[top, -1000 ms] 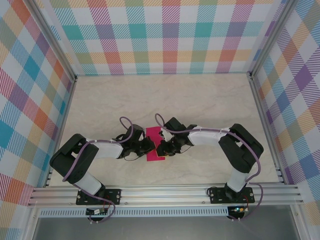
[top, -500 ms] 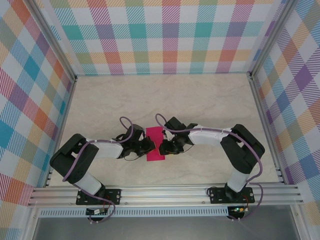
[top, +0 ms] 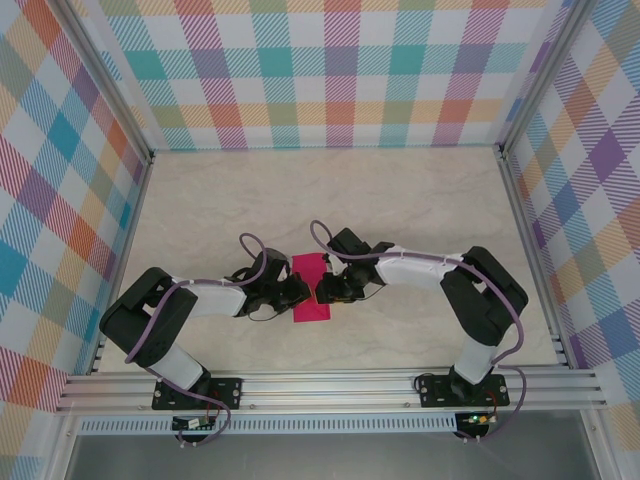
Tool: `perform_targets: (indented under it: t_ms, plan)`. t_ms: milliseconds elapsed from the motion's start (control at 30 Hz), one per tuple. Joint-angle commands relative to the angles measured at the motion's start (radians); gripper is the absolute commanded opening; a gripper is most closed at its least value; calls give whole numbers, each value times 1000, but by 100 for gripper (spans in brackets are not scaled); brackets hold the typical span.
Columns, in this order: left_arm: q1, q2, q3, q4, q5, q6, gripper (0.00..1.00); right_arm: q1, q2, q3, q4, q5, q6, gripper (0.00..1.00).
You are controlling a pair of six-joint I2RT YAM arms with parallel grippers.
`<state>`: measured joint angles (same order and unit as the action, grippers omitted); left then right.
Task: Fold a paper plane with a square sheet of paper (pick it up from the middle)
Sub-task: Fold the triangle a second time at the center of the table.
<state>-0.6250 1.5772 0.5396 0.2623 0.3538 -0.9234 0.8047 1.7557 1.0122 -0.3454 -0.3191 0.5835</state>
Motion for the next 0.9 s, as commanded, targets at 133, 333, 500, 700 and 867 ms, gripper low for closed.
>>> perform_targets:
  t_ms: [133, 333, 500, 700, 867]
  plan:
    - [-12, 15, 5, -46, -19, 20, 0, -2, 49, 20, -12, -14, 13, 34]
    - [-12, 15, 4, -46, -19, 21, 0, -2, 47, 7, 21, -42, 29, 29]
    - [-12, 14, 3, -43, -18, 20, 0, -9, 44, 5, 32, -48, 35, 24]
    - [-12, -9, 3, -37, -16, 23, 0, -34, 36, -17, 57, -72, 42, 14]
    - [-11, -14, 19, -41, -13, 31, 0, -59, 36, -48, 113, -121, 51, 5]
